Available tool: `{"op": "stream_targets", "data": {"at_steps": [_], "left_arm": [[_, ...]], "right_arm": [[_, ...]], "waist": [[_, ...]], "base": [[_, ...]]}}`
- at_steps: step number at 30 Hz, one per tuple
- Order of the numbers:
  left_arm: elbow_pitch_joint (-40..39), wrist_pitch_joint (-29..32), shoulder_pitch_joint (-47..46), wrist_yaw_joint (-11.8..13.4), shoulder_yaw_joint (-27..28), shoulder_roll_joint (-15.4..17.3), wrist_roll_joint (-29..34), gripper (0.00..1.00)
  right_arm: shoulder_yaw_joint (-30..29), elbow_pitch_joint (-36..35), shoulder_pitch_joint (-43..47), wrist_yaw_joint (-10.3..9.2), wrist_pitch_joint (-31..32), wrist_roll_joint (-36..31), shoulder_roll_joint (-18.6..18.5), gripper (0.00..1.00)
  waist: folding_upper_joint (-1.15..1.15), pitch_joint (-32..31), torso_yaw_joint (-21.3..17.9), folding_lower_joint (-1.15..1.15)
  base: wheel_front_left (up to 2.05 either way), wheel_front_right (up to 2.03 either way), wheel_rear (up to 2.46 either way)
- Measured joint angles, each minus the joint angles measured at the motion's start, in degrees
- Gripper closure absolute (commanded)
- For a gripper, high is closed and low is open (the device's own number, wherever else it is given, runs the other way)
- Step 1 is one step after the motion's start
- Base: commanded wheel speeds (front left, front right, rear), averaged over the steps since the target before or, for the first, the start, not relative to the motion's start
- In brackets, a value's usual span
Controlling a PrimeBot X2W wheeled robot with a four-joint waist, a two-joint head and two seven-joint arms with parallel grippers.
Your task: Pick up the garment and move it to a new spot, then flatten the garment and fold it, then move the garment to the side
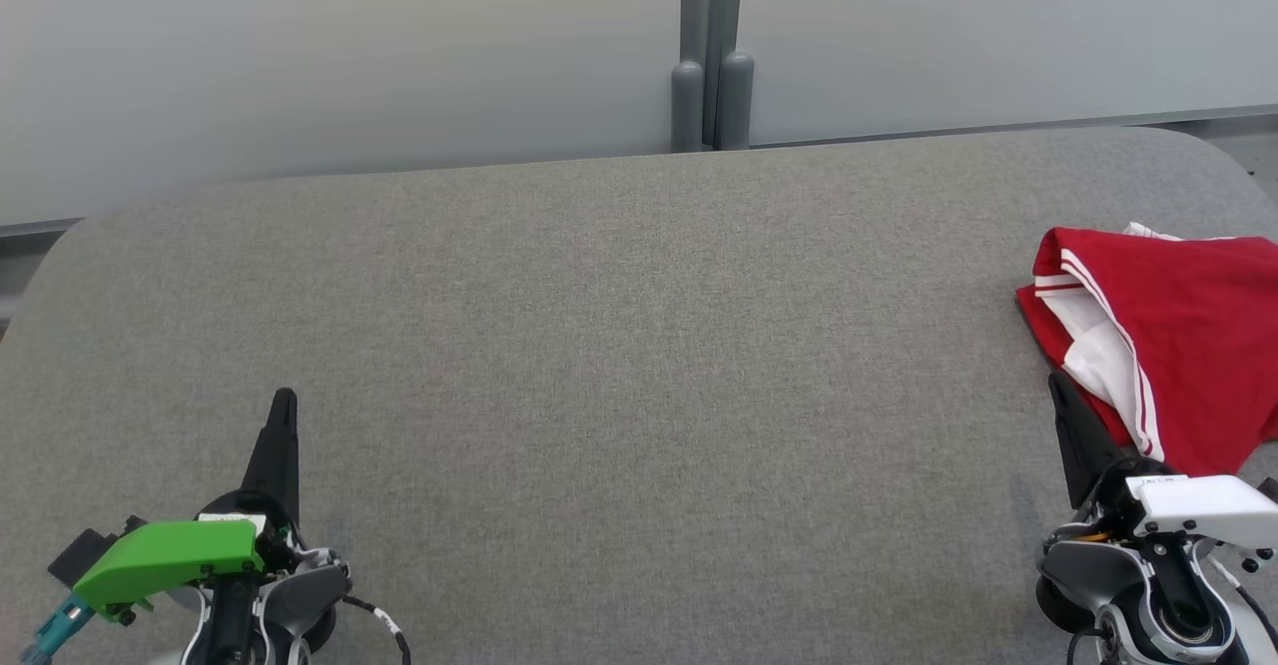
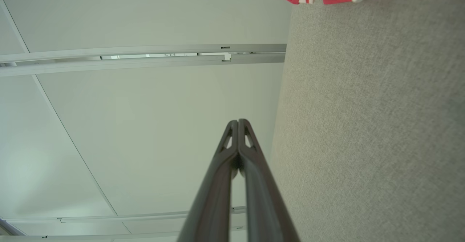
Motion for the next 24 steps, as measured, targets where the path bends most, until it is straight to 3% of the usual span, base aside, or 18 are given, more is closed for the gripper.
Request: {"op": "stream_targets", "data": {"at_steps": [24], "left_arm": [[0.0,0.0,0.0,0.0,0.0,0.0,0.0,1.0]], "right_arm": [[0.0,0.0,0.0,0.0,0.0,0.0,0.0,1.0]], "waist": [[0.0,0.0,0.0,0.0]], "base": [[0.0,0.0,0.0]]}}
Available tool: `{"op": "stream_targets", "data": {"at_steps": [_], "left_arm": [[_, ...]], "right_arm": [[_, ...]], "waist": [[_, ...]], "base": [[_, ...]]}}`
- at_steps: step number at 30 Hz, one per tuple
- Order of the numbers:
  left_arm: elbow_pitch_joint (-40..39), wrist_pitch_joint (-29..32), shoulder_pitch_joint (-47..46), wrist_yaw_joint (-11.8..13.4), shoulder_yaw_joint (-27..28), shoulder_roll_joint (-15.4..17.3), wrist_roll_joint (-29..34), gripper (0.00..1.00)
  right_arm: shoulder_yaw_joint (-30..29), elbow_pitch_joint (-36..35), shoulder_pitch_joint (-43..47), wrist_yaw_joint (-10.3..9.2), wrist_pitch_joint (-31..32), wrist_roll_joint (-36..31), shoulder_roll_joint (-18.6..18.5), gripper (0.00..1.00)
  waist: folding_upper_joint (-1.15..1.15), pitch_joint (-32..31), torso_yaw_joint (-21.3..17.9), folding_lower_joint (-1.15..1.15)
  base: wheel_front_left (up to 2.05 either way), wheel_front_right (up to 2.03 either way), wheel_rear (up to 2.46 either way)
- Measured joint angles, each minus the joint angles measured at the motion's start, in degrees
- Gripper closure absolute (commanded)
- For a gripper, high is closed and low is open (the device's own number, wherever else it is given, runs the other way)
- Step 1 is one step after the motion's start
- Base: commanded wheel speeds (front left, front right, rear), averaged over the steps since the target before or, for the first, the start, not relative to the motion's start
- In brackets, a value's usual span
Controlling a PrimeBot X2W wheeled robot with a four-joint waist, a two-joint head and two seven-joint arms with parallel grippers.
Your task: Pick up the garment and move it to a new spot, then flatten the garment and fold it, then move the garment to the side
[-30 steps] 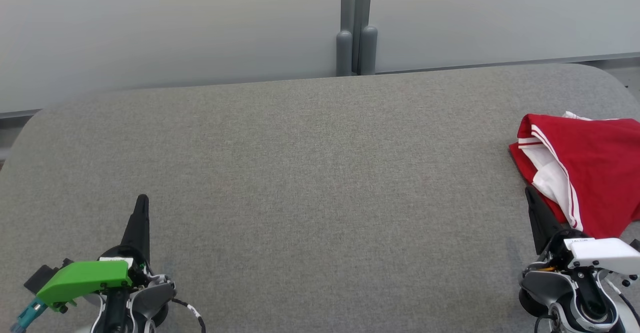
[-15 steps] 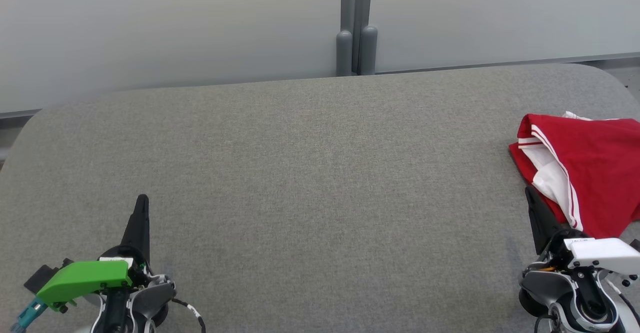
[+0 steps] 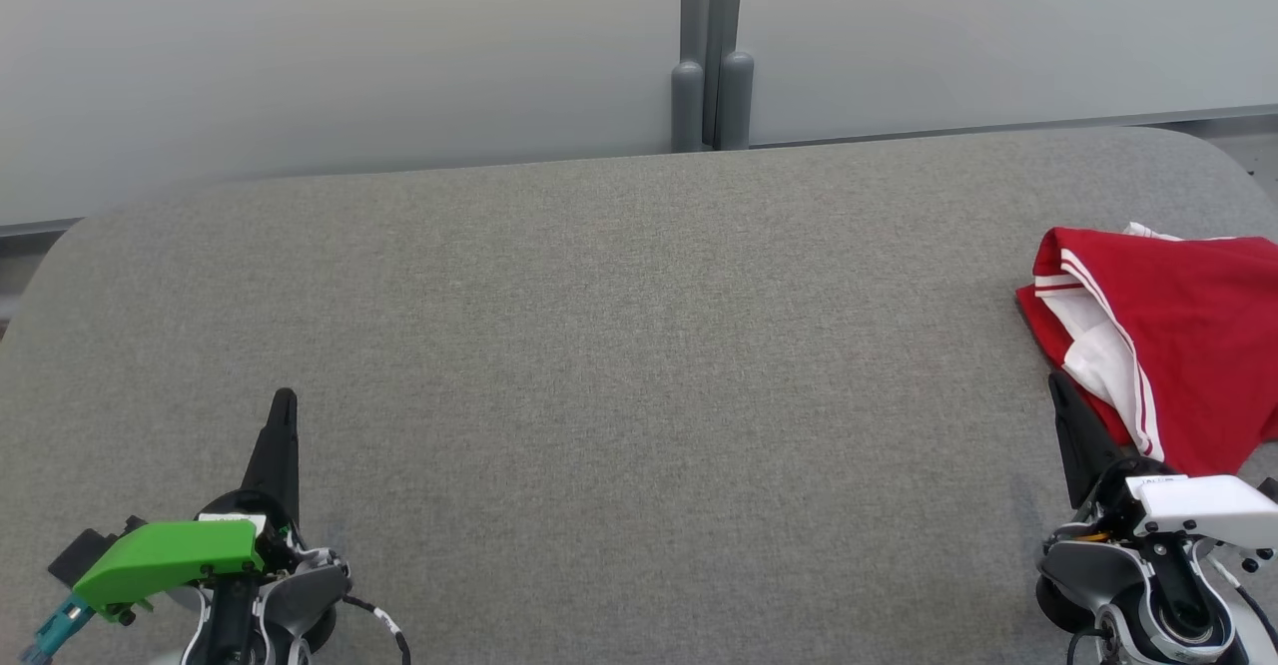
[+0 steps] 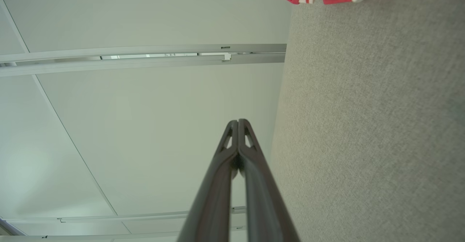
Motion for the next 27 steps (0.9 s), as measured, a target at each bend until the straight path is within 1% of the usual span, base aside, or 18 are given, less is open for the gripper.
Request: {"op": "stream_targets", "data": {"at_steps": [27], "left_arm": [[0.0,0.0,0.0,0.0,0.0,0.0,0.0,1.0]], "right_arm": [[0.0,0.0,0.0,0.0,0.0,0.0,0.0,1.0]], "waist": [[0.0,0.0,0.0,0.0]], "base": [[0.0,0.0,0.0]]}}
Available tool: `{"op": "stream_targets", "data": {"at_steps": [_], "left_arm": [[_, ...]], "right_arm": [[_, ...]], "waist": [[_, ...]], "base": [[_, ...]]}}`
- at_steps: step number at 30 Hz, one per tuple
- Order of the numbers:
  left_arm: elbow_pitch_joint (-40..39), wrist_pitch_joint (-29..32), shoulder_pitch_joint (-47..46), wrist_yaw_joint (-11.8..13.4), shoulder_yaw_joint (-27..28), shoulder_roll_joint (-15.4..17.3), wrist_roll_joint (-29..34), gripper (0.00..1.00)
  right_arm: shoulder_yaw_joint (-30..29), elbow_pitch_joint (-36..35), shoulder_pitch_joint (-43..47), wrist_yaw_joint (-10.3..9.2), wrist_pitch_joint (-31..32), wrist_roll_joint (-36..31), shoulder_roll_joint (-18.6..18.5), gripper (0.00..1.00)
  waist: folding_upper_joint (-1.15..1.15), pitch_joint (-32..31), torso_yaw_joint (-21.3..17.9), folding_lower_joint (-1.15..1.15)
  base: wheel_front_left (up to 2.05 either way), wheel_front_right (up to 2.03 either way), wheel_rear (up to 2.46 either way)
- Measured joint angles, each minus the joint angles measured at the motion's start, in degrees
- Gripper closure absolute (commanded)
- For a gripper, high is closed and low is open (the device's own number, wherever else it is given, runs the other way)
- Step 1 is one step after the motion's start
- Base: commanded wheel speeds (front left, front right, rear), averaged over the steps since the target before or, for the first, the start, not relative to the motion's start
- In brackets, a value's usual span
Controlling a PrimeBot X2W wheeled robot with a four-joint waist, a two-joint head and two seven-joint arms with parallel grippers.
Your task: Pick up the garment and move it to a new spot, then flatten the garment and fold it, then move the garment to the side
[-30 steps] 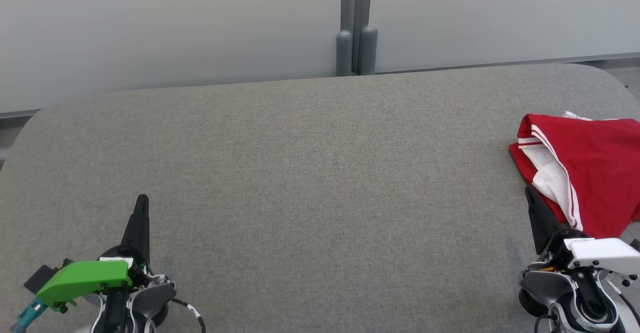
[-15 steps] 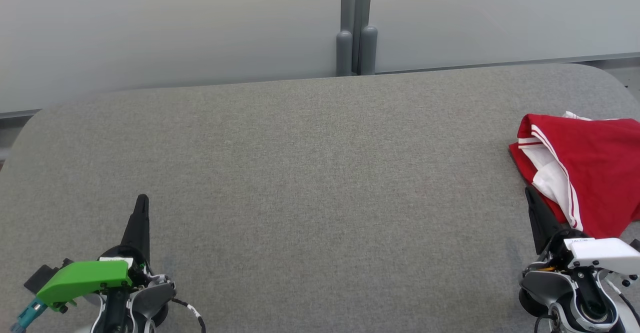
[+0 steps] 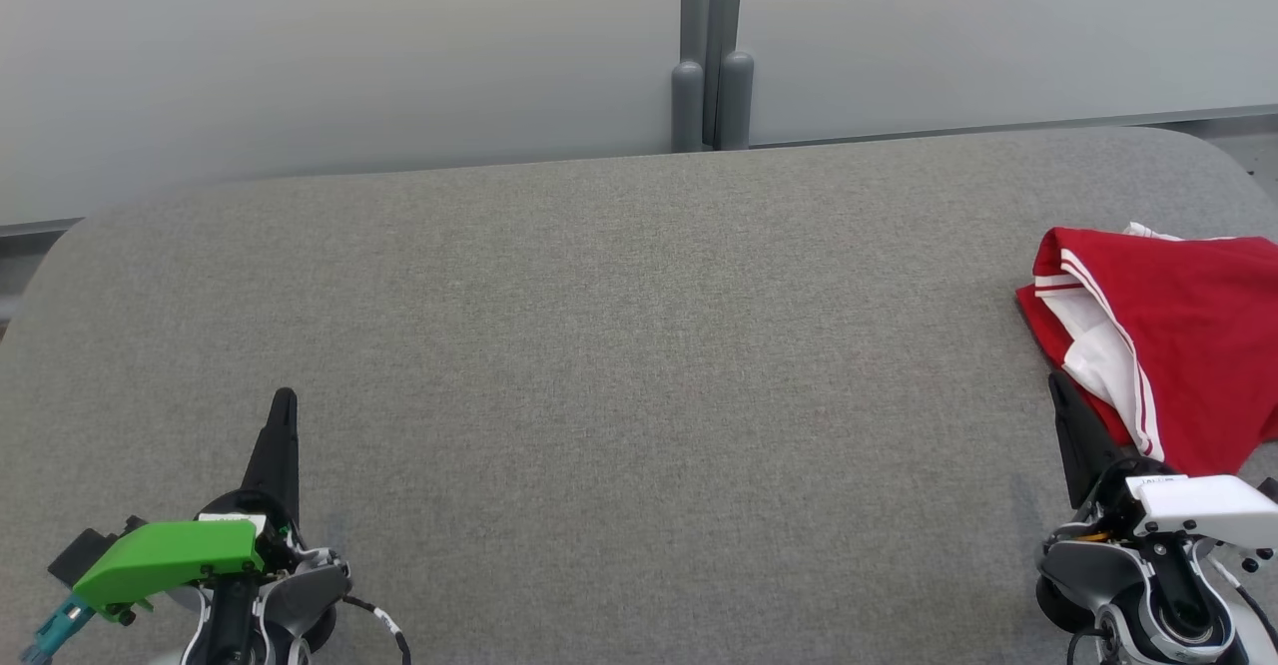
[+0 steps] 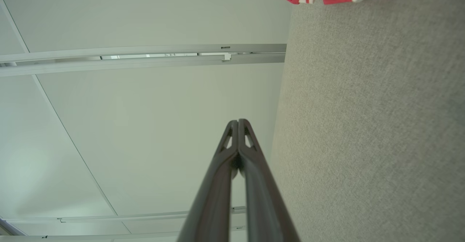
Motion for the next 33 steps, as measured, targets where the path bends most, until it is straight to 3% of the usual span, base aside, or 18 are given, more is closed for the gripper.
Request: {"op": "stream_targets", "data": {"at_steps": [33], "left_arm": [[0.0,0.0,0.0,0.0,0.0,0.0,0.0,1.0]], "right_arm": [[0.0,0.0,0.0,0.0,0.0,0.0,0.0,1.0]], "waist": [[0.0,0.0,0.0,0.0]], "base": [[0.0,0.0,0.0]]}}
